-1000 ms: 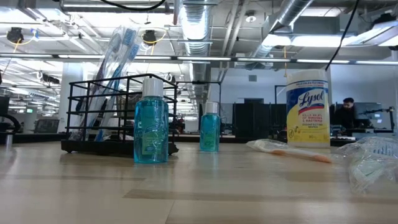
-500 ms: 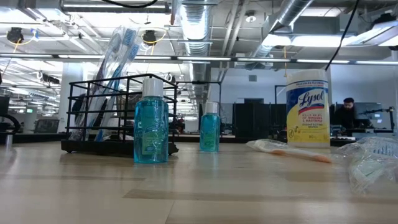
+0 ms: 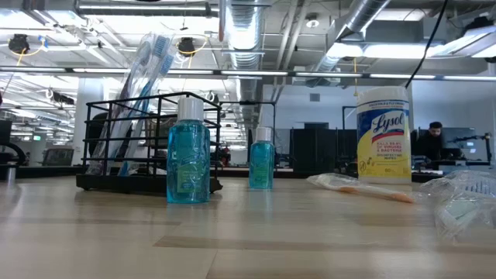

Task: Pick & Place toothbrushing station
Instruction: Put the left orange toothbrush into the right compartment of the wire organizer

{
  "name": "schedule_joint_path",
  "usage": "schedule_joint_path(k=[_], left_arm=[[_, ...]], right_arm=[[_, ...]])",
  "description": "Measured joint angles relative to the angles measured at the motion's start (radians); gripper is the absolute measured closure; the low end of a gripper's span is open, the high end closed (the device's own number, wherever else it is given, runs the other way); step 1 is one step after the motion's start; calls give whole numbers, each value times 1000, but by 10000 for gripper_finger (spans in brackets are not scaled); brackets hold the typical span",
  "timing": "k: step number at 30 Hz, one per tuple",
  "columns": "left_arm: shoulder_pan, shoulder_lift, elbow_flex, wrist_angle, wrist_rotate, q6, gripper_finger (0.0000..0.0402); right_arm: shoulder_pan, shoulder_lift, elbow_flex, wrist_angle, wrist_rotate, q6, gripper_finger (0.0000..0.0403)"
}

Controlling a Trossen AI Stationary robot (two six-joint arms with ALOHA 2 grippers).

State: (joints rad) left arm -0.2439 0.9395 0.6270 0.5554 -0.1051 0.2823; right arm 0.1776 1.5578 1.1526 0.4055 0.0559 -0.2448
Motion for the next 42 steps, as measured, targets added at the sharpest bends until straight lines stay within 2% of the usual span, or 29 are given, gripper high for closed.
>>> schedule_joint_path(k=[8, 15, 29, 42], left_arm=[[-26, -104, -82, -2, 0, -2, 333], [-34, -117, -92, -1, 1, -2, 333], [-34, -113, -92, -3, 1, -2, 333], [-34, -112, -92, -26, 2, -3, 333]], right_arm=[[1, 0, -43, 74, -3, 37, 403], [7, 3, -116, 202, -26, 88, 403], [13, 184, -132, 425, -85, 167, 403], [19, 271, -136, 477, -113, 220, 403]])
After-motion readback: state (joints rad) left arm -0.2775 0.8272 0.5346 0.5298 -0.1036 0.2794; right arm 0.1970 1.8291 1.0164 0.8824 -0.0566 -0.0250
